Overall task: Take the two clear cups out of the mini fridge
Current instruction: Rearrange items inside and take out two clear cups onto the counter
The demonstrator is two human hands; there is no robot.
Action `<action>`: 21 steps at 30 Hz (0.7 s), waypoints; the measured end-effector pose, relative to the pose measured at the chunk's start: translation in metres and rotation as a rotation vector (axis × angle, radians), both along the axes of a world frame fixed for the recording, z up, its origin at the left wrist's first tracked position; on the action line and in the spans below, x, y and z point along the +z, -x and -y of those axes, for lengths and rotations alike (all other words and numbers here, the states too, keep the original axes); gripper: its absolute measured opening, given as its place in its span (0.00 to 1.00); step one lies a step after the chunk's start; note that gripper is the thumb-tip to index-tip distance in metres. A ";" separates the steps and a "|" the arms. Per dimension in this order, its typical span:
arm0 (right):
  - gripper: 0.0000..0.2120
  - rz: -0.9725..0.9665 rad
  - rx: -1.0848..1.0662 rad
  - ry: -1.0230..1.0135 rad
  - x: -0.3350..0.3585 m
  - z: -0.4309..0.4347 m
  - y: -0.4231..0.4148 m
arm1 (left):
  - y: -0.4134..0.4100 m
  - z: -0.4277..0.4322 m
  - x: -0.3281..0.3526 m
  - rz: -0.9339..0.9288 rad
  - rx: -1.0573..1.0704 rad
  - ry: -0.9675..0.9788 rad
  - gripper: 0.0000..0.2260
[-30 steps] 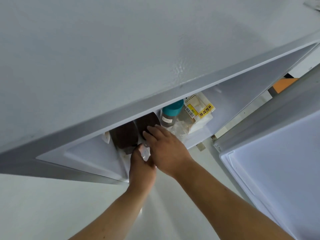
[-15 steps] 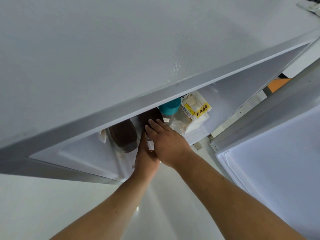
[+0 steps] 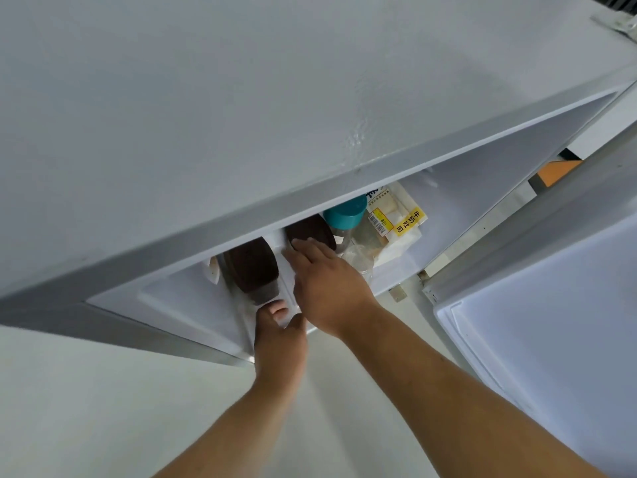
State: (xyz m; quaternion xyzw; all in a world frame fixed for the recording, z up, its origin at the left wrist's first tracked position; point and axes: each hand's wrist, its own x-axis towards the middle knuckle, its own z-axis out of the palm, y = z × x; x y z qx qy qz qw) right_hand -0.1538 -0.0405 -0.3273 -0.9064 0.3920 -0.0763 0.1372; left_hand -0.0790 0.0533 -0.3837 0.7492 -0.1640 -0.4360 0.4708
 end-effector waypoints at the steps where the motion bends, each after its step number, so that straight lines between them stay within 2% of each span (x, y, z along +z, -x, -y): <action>1: 0.28 0.031 0.028 0.011 0.001 -0.003 -0.004 | 0.001 -0.007 -0.003 -0.010 0.092 -0.033 0.16; 3: 0.27 0.086 0.077 0.004 0.002 -0.008 -0.013 | 0.000 -0.011 -0.005 -0.057 0.196 0.023 0.19; 6: 0.27 0.094 0.145 -0.005 -0.001 -0.013 -0.026 | 0.011 -0.003 -0.003 0.156 0.148 0.076 0.28; 7: 0.26 0.067 0.157 -0.011 -0.002 -0.013 -0.029 | 0.007 0.000 -0.002 0.175 0.109 0.092 0.27; 9: 0.24 0.000 0.165 -0.031 -0.006 -0.011 -0.032 | 0.006 0.002 -0.011 0.750 -0.094 -0.089 0.22; 10: 0.24 -0.027 0.168 -0.038 -0.007 -0.009 -0.033 | 0.003 0.010 -0.014 0.876 -0.121 -0.078 0.24; 12: 0.23 -0.055 0.179 -0.038 -0.009 -0.007 -0.032 | -0.002 0.022 -0.013 0.683 -0.135 -0.082 0.32; 13: 0.23 -0.059 0.179 -0.035 -0.009 -0.006 -0.032 | -0.002 0.027 -0.017 0.685 -0.141 -0.117 0.32; 14: 0.23 -0.058 0.170 -0.033 -0.010 -0.005 -0.031 | -0.003 0.035 -0.014 0.747 -0.205 -0.178 0.29; 15: 0.22 -0.054 0.154 -0.033 -0.010 -0.004 -0.030 | -0.002 0.039 -0.017 0.902 -0.219 -0.139 0.27; 16: 0.22 -0.049 0.137 -0.034 -0.009 -0.003 -0.028 | -0.007 0.044 -0.026 0.966 -0.308 -0.105 0.26; 18: 0.22 -0.049 0.107 -0.043 -0.008 0.000 -0.025 | -0.010 0.052 -0.023 0.906 -0.269 -0.102 0.24; 21: 0.22 -0.058 0.092 -0.063 -0.006 0.004 -0.022 | -0.009 0.049 -0.024 0.911 -0.348 -0.190 0.25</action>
